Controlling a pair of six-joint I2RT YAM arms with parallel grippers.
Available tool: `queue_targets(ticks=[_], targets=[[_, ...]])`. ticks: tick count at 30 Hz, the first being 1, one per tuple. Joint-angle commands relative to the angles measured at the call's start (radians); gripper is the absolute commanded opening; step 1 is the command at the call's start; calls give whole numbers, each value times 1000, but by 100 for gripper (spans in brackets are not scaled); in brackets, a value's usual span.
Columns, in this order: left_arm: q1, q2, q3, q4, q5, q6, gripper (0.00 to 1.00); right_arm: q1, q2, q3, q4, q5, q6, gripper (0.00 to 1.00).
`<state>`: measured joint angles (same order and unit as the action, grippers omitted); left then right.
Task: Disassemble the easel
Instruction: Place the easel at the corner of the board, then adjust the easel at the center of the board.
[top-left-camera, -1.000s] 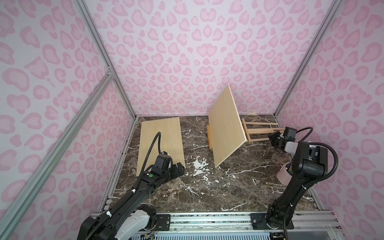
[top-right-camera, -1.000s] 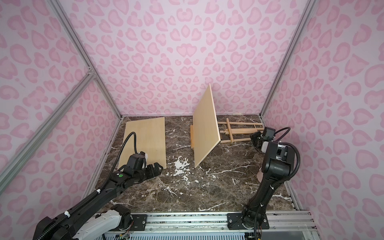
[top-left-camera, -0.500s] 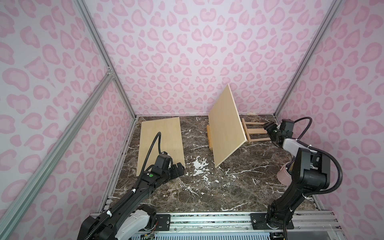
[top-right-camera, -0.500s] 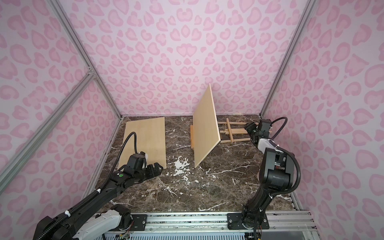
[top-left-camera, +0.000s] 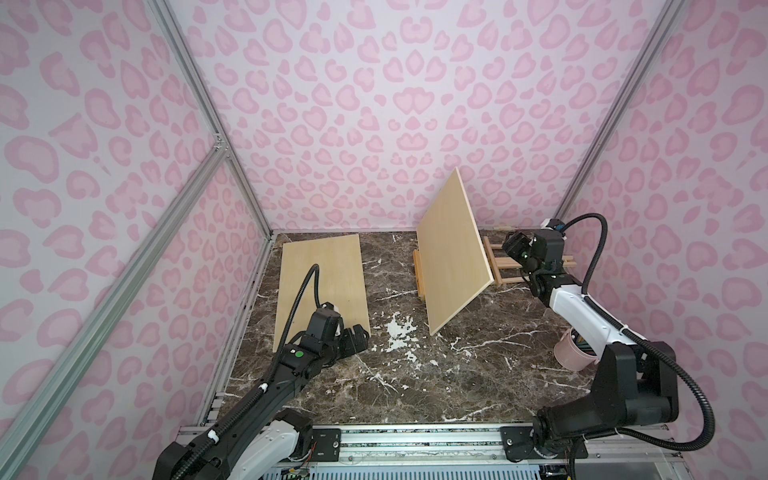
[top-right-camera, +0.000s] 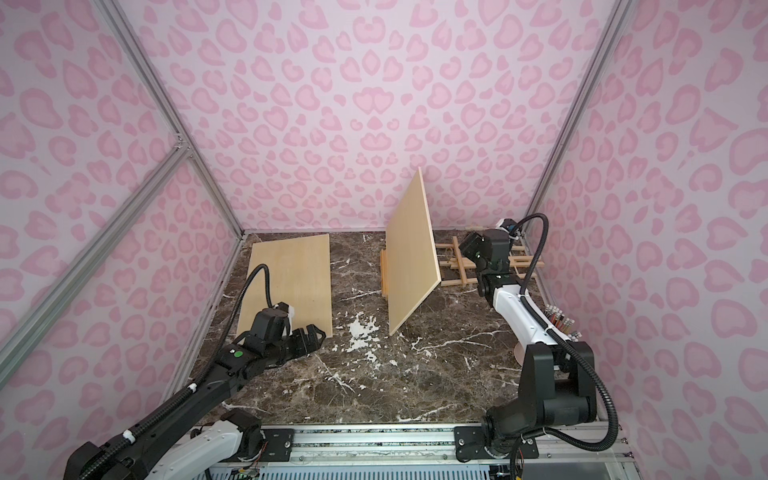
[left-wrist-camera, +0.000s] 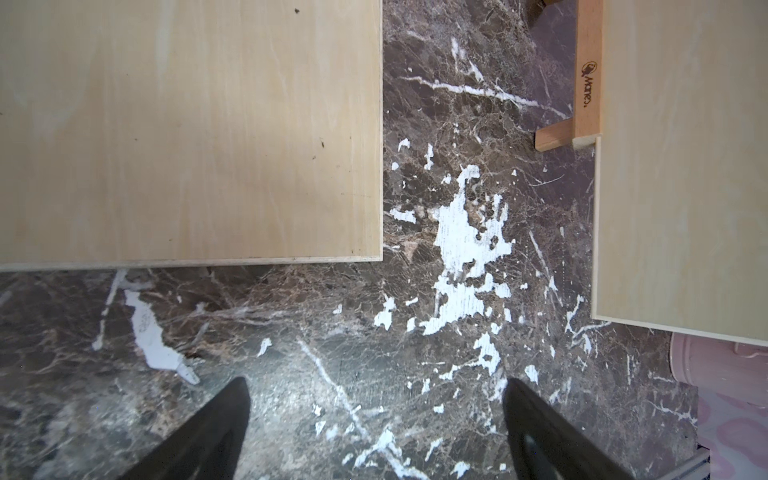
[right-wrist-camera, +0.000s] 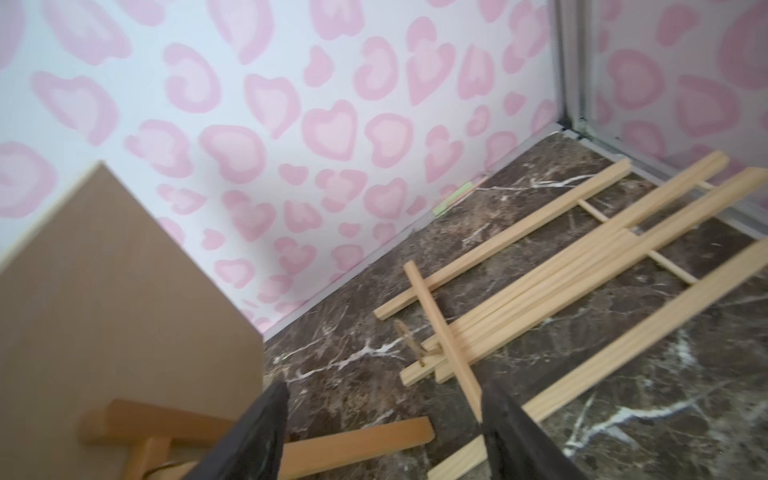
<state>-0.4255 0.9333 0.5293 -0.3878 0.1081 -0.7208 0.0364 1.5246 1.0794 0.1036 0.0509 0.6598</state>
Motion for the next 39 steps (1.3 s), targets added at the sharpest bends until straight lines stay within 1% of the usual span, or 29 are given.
queue_targets(ticks=[1, 4, 7, 9, 14, 17, 19, 22, 25, 28, 31, 35, 39], targets=[[-2, -15, -8, 25, -1, 1, 96, -20, 85, 48, -95, 83, -9, 71], [-2, -29, -9, 24, -8, 2, 96, -27, 207, 163, -237, 57, -20, 69], [-2, -25, -10, 24, -9, 2, 96, -4, 286, 204, -268, 58, -31, 69], [-2, -18, -8, 25, -8, 2, 96, 9, 316, 214, -273, 81, -20, 69], [-1, -17, -8, 22, -10, 3, 96, 16, 383, 233, -287, 84, -3, 67], [-2, -19, -7, 23, -12, 5, 97, 19, 445, 273, -298, 72, -42, 63], [-1, -14, -6, 25, -10, 5, 96, 22, 503, 350, -323, 43, -95, 57], [-1, -2, -3, 28, -6, 6, 96, 40, 575, 437, -387, 28, -148, 54], [-2, 9, -1, 30, -5, 8, 97, 71, 633, 499, -431, 77, -186, 54], [-1, 13, -2, 31, -8, 8, 96, 79, 688, 556, -477, 94, -206, 51], [-1, 15, -2, 31, -10, 10, 96, 80, 720, 574, -488, 84, -225, 48], [-1, 18, -2, 32, -8, 8, 96, 97, 741, 582, -472, 26, -275, 42], [-1, 18, -2, 31, -9, 10, 96, 135, 759, 601, -459, 24, -341, 40]])
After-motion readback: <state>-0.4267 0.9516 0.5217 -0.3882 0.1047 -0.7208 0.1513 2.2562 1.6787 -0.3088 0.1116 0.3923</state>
